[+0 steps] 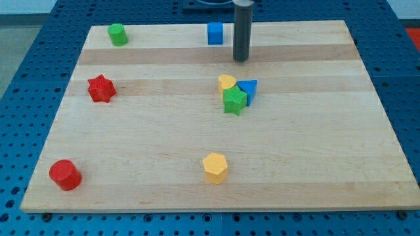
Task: Push the cube into the triangle
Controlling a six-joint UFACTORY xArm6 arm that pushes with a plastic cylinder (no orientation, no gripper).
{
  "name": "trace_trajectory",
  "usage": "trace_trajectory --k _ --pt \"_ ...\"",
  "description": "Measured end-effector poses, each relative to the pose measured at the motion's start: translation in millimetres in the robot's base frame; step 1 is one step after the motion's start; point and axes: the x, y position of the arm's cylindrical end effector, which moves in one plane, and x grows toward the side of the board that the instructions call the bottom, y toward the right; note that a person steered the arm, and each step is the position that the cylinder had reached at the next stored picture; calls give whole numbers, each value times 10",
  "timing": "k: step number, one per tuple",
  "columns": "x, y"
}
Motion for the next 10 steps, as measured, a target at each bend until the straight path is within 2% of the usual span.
trace_trajectory --k 2,3,5,8,10 --pt "-872 145" --pt "-951 84" --pt "-952 -622" --pt "-942 -960" --pt "-920 -886"
